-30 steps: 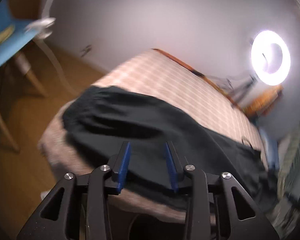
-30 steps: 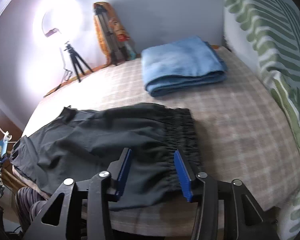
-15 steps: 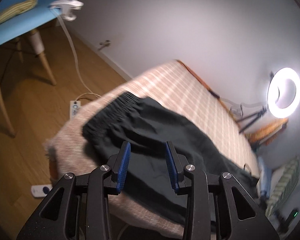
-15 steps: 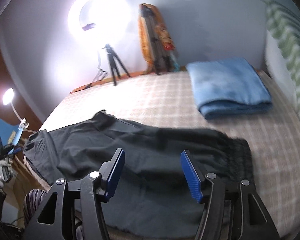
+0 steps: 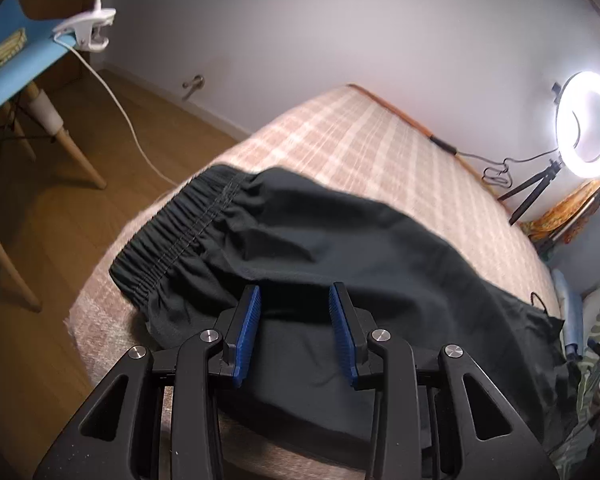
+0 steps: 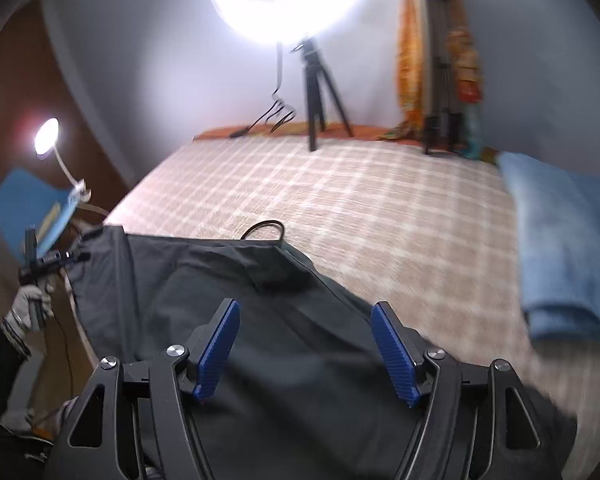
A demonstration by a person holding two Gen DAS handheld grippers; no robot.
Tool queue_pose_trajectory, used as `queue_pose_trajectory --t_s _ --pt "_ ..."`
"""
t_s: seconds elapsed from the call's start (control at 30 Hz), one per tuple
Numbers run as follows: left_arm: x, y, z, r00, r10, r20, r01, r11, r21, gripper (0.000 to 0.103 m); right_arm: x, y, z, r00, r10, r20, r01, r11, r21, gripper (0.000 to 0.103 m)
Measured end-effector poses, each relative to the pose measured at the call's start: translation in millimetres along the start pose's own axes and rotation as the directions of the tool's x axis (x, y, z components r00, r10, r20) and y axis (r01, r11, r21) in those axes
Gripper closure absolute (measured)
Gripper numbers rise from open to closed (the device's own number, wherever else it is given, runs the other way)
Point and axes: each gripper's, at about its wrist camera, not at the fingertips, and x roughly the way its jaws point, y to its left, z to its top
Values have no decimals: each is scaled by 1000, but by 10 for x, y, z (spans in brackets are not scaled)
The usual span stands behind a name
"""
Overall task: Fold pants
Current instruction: 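Grasp the pant leg edge with the right tool, lifting it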
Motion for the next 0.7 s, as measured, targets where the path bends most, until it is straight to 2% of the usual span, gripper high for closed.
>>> queue_pose_trajectory --t_s 0.1,0.23,0.3,0.4,0.5,0.57,0.6,0.7 --pt "46 36 -38 1000 -3 -13 3 1000 1 69 282 39 148 999 -11 -43 9 999 -39 32" --pt "54 54 -52 1000 -11 -9 11 1000 4 69 617 -110 303 995 -26 -96 29 999 31 39" --pt "55 59 -54 1000 -13 -6 13 1000 2 70 787 -81 347 991 -66 -117 65 998 -12 40" --pt "54 56 -63 1000 -12 1 12 1000 13 70 1022 17 336 986 -51 -160 42 997 -57 42" --pt "55 52 -58 1000 -12 0 12 1000 21 69 1194 206 260 977 -35 -212 6 991 -133 50" --pt "58 52 -50 1000 -16 1 16 1000 19 70 1283 301 205 970 -62 -236 19 984 -178 62" --pt "58 53 -50 1000 -17 3 17 1000 18 69 1313 314 196 967 -66 -245 21 983 -184 65" --pt "60 54 -57 1000 -23 8 23 999 28 70 1358 317 211 965 -77 -251 30 982 -187 65"
